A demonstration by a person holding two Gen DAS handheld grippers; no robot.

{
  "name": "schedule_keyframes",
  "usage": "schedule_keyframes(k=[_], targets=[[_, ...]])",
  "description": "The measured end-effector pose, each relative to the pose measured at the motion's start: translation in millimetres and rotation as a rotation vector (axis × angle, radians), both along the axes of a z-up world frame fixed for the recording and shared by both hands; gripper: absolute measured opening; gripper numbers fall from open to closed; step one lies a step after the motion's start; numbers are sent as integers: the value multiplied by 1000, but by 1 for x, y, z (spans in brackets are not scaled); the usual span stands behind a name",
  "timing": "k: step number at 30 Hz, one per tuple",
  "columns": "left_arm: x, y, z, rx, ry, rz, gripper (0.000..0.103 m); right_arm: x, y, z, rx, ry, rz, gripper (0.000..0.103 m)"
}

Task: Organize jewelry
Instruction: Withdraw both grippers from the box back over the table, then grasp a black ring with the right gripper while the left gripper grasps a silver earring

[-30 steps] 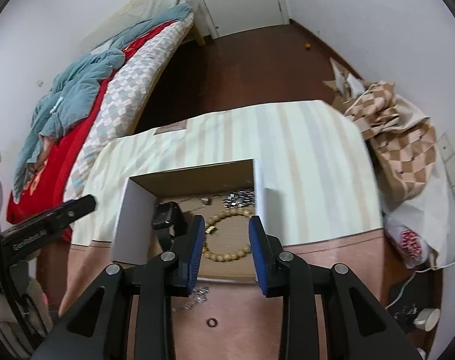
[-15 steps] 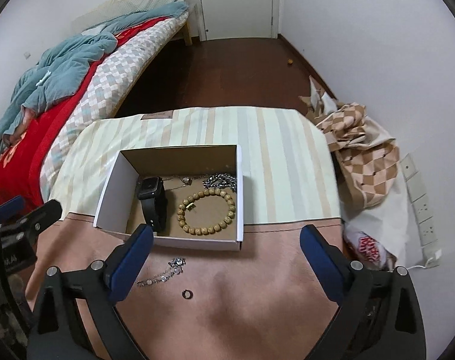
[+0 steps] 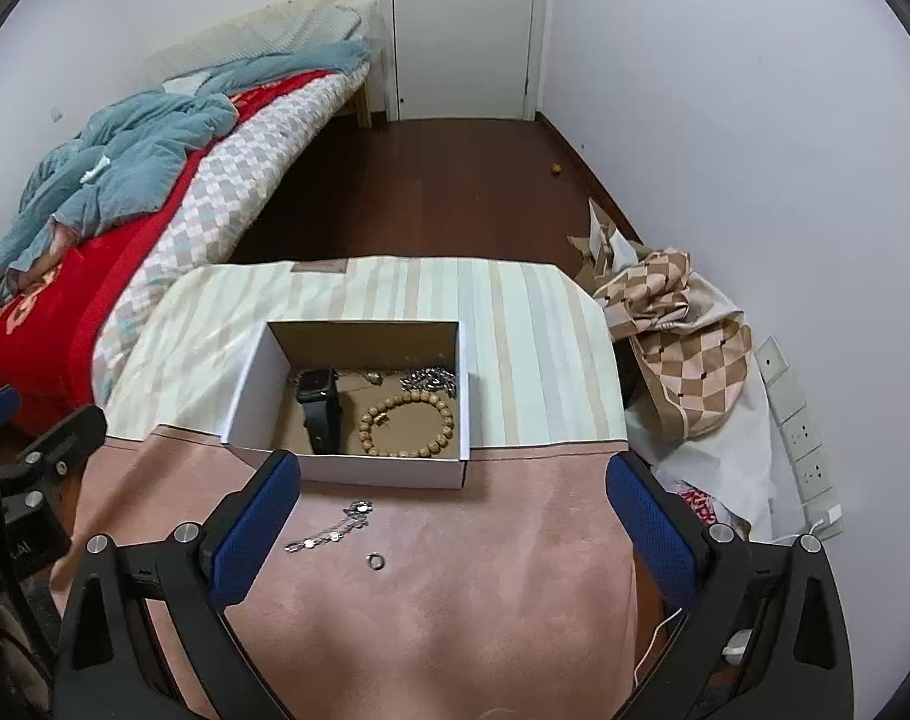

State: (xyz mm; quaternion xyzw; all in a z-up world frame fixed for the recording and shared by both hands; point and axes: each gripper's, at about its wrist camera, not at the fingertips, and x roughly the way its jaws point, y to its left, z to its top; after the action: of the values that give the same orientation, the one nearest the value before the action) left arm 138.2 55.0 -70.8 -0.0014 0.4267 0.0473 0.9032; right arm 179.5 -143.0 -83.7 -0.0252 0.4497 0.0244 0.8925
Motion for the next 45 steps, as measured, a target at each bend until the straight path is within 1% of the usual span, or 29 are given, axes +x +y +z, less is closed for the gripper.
schedule_keyframes(k=[2, 4, 6, 7, 10, 13, 14, 16, 17, 18, 19, 21, 24, 25, 26, 27, 29, 31, 33, 36, 38, 42, 45], targets=[[-4, -1, -1, 1, -1, 3, 103, -6, 1, 4, 8, -7, 5, 103], [-6, -1, -8, 11, 8, 16, 103, -9, 2, 2, 9, -2, 5, 103], [-6, 2, -24, 19, 42, 34, 103, -9, 3, -8, 23, 23, 14, 103], [-6, 2, -30, 25, 54, 42, 103, -10, 3, -18, 27, 47, 21, 103], [-2, 8, -70, 60, 130, 82, 103, -9, 3, -59, 20, 121, 22, 103], [3, 14, -110, 81, 216, 113, 103, -8, 7, -100, 13, 169, 28, 103], [4, 15, -121, 84, 242, 117, 103, -8, 9, -115, 15, 182, 35, 100], [5, 18, -141, 92, 285, 125, 103, -8, 11, -138, 34, 205, 39, 85], [5, 20, -148, 95, 298, 127, 103, -7, 13, -149, 48, 218, 45, 70], [5, 21, -153, 103, 307, 130, 103, -7, 15, -160, 58, 230, 48, 60], [4, 24, -157, 108, 311, 132, 103, -7, 16, -166, 69, 235, 52, 57], [5, 27, -162, 115, 321, 137, 103, -8, 19, -177, 95, 226, 60, 56], [7, 31, -169, 112, 334, 146, 103, -10, 24, -181, 93, 186, 73, 54], [8, 31, -169, 112, 336, 146, 103, -11, 26, -181, 85, 179, 75, 51], [9, 30, -169, 113, 337, 144, 103, -11, 29, -182, 69, 170, 80, 43], [10, 29, -169, 114, 335, 140, 103, -12, 32, -182, 45, 159, 85, 29], [12, 26, -166, 119, 330, 131, 103, -13, 35, -179, 17, 147, 96, 13], [15, 19, -162, 117, 321, 115, 103, -14, 32, -178, 19, 146, 93, 13], [18, 9, -157, 105, 307, 92, 103, -14, 19, -176, 42, 153, 53, 13], [27, -18, -152, 78, 288, 32, 103, -14, -8, -169, 82, 154, -17, 13], [34, -38, -152, 56, 284, -5, 103, -14, -24, -165, 89, 149, -52, 13], [50, -74, -159, 19, 304, -59, 103, -13, -53, -158, 93, 146, -118, 13], [61, -93, -166, 20, 312, -90, 102, -14, -69, -156, 104, 140, -155, 13]])
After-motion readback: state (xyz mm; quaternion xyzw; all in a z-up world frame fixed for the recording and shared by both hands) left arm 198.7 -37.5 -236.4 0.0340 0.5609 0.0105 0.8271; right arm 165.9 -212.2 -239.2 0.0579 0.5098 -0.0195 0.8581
